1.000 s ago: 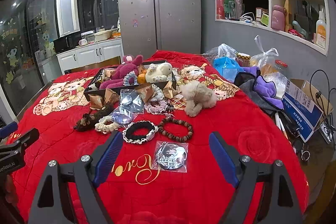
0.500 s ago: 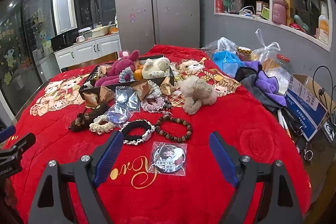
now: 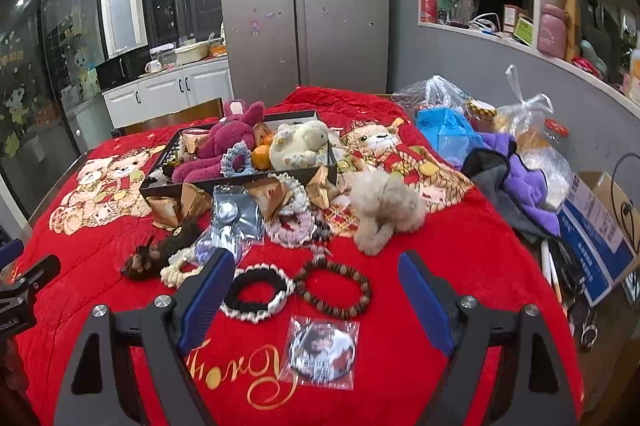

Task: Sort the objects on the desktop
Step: 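Grasp the beige fluffy plush with the right tool while the left tool grasps a gold-wrapped candy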

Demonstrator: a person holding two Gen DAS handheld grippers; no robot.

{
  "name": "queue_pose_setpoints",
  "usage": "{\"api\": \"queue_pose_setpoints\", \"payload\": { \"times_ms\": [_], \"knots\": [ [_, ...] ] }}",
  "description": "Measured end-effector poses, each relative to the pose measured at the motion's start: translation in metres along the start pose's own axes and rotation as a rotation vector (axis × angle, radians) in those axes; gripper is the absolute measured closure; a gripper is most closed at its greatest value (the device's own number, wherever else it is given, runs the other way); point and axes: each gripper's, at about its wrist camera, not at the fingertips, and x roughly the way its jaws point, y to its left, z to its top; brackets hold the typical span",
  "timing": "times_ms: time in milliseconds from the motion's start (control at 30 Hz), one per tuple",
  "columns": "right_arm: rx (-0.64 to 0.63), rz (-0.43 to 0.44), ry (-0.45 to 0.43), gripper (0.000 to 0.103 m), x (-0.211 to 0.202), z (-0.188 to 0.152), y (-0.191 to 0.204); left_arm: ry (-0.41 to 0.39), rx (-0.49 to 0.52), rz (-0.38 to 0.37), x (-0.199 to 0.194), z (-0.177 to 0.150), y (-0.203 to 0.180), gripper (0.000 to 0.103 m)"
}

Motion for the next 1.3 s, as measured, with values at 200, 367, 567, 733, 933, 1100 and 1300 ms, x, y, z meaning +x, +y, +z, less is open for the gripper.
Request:
{"api": "queue_pose_setpoints", "payload": {
  "times_ms": [200, 367, 567, 733, 933, 1100, 1300],
  "knots": [
    [-0.005, -0.013, 0.013, 0.017, 0.021, 0.024, -0.007, 0.038, 0.014, 0.012, 0.037, 0.023, -0.009, 0.0],
    [0.016, -0.033, 0.045, 0.017, 0.048, 0.041, -0.023, 0.086, 0.037, -0.033, 0.078, 0.038, -0.019, 0.0],
    [0.05, -0.065, 0.1, 0.017, 0.084, 0.053, -0.045, 0.136, 0.023, -0.052, 0.122, 0.046, -0.024, 0.0],
    [0.044, -0.078, 0.144, 0.017, 0.111, 0.053, -0.053, 0.2, 0.017, -0.039, 0.159, 0.05, -0.026, 0.0],
    [0.057, -0.107, 0.179, 0.017, 0.139, 0.047, -0.063, 0.232, 0.058, -0.011, 0.185, 0.052, -0.034, 0.001],
    [0.042, -0.133, 0.213, 0.017, 0.163, 0.039, -0.064, 0.258, 0.054, -0.015, 0.2, 0.049, -0.035, 0.001],
    [0.028, -0.193, 0.216, 0.017, 0.177, 0.034, -0.064, 0.26, 0.026, -0.024, 0.209, 0.048, -0.028, 0.001]
  ]
}}
